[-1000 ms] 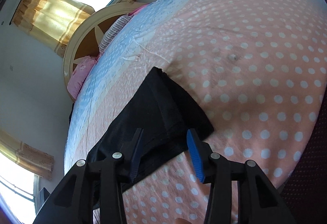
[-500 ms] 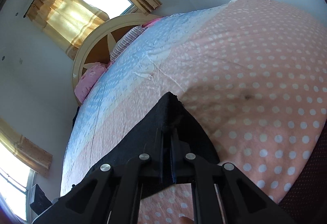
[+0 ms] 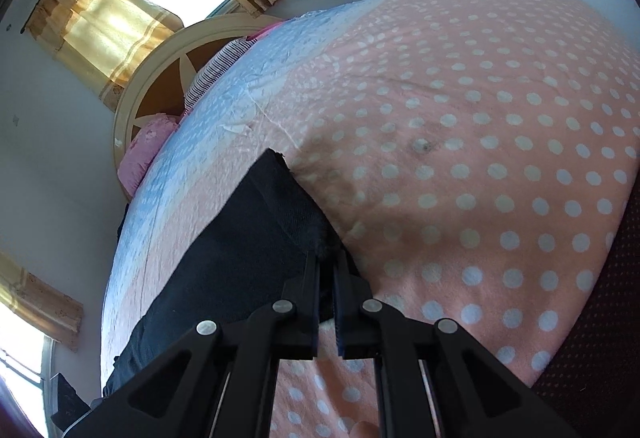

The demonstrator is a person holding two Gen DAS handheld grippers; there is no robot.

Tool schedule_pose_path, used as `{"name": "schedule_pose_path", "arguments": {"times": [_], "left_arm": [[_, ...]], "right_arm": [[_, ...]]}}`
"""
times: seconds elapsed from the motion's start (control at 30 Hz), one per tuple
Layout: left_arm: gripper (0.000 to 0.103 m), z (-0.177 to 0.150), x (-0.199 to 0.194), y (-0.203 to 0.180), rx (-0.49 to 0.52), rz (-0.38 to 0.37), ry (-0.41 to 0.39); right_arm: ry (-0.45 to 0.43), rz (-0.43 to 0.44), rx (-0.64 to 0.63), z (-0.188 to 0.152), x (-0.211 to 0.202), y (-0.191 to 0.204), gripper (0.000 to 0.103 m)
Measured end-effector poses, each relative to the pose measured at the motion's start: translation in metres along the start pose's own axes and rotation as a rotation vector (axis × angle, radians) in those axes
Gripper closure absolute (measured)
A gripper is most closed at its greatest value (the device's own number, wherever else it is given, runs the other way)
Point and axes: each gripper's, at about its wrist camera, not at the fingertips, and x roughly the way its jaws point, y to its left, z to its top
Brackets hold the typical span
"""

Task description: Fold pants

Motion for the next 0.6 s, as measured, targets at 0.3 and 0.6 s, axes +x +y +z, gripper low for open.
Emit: {"name": "schedule_pose_path", "arguments": {"times": [0.3,0.6], "left_arm": [[0.097,-0.005,-0.001,0.004,-0.013,0.011,-0.026],[0.033,-0.039,-0.073,0.047,-0.111,0.184,-0.165]], "right_arm": [[0.024,-0.037,-0.052,-0.003,0.007,0.001,0.098],[-0.134,-0.124,-0.209,-0.006,-0.035,0.043,0.047]]}}
